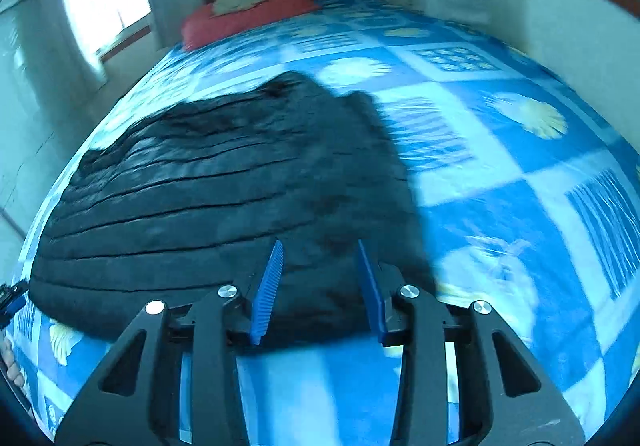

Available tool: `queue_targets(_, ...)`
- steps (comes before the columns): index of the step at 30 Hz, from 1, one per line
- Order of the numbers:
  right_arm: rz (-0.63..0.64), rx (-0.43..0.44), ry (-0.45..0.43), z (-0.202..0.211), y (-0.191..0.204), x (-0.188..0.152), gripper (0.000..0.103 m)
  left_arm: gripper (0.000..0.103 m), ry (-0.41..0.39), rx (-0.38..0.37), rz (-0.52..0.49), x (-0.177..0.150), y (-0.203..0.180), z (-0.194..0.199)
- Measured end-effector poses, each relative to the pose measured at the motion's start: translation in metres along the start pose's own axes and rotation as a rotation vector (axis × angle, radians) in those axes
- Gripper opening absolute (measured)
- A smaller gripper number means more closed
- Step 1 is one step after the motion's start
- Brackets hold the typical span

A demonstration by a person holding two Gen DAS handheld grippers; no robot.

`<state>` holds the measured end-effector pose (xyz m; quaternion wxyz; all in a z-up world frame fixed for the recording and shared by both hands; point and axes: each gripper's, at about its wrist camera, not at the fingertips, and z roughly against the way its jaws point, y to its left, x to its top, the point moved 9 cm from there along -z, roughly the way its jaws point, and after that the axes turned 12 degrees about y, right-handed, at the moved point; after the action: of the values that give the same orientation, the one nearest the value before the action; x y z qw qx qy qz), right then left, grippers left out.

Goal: Fold large clothes
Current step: 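Release the jacket side and withdraw both tools, then move the left tool to the other jacket side and grasp it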

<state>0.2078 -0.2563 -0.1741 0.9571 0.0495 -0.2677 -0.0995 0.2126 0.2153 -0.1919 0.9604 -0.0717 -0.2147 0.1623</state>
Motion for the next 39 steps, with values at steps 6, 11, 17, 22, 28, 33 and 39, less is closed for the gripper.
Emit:
queue_targets(6,0.148,0.062,0.016,-0.027,0.101,0.04,0.037,0.061,0.004,0.033,-0.021,0.012,0.005,-0.002)
queue_targets(11,0.194,0.043,0.03,-0.052,0.15,0.067,0.037,0.061,-0.007,0.057,-0.039,0.024,0.007,-0.002)
queue_targets(17,0.209,-0.044,0.081,-0.093,0.165,0.071,0.037,0.061,-0.001,0.075,-0.053,0.035,0.006,-0.012)
queue_targets(22,0.25,-0.142,0.087,-0.123,0.167,0.056,0.037,0.061,0.011,0.105,-0.074,0.035,0.005,-0.025)
queue_targets(28,0.272,-0.199,0.064,-0.13,0.17,0.051,0.037,0.061,0.024,0.114,-0.086,0.035,0.002,-0.035)
queue_targets(33,0.27,-0.196,0.051,-0.13,0.167,0.048,0.037,0.061,0.017,0.116,-0.095,0.039,-0.004,-0.034)
queue_targets(39,0.28,-0.218,0.035,-0.13,0.172,0.044,0.037,0.061,0.0,0.104,-0.104,0.049,-0.014,-0.027)
